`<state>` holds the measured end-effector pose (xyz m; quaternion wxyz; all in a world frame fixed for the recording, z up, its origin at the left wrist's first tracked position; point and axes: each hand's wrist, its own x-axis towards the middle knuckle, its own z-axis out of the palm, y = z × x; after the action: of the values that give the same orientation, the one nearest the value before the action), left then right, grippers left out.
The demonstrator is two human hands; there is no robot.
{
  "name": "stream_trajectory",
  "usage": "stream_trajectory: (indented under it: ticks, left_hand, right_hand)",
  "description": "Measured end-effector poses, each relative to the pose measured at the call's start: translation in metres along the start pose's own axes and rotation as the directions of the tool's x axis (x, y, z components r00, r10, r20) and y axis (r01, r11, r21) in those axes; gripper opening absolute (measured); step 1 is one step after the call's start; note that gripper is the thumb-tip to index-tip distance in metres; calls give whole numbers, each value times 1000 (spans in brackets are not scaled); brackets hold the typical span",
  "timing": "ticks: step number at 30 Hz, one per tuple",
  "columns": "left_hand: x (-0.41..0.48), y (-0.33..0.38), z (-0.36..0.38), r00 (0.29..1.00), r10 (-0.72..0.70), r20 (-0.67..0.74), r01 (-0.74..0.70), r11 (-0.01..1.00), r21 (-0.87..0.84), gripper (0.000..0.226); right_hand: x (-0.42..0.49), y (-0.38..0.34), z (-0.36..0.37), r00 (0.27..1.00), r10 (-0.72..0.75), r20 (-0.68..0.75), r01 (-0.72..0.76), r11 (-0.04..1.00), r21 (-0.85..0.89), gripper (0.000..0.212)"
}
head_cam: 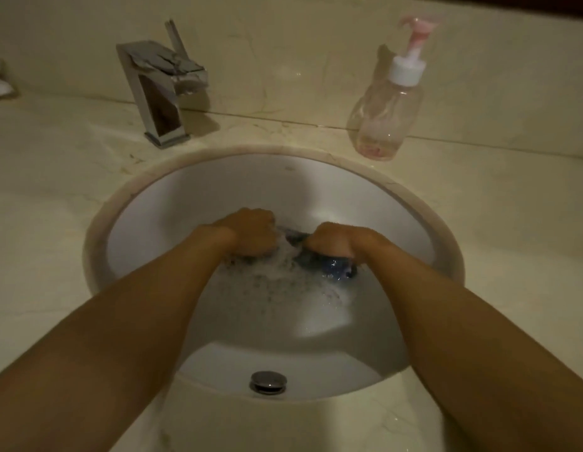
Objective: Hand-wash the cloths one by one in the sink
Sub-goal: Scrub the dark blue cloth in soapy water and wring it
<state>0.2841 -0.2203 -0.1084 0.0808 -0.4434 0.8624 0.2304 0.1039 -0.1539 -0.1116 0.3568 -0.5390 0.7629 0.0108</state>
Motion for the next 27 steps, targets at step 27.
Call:
stream_trajectory:
  ticks: [27]
  left_hand:
    - [4, -7, -7, 999, -29, 29, 27, 998, 61, 31]
  right_hand:
    - [-5, -5, -12, 990, -83, -118, 91, 993, 69, 25]
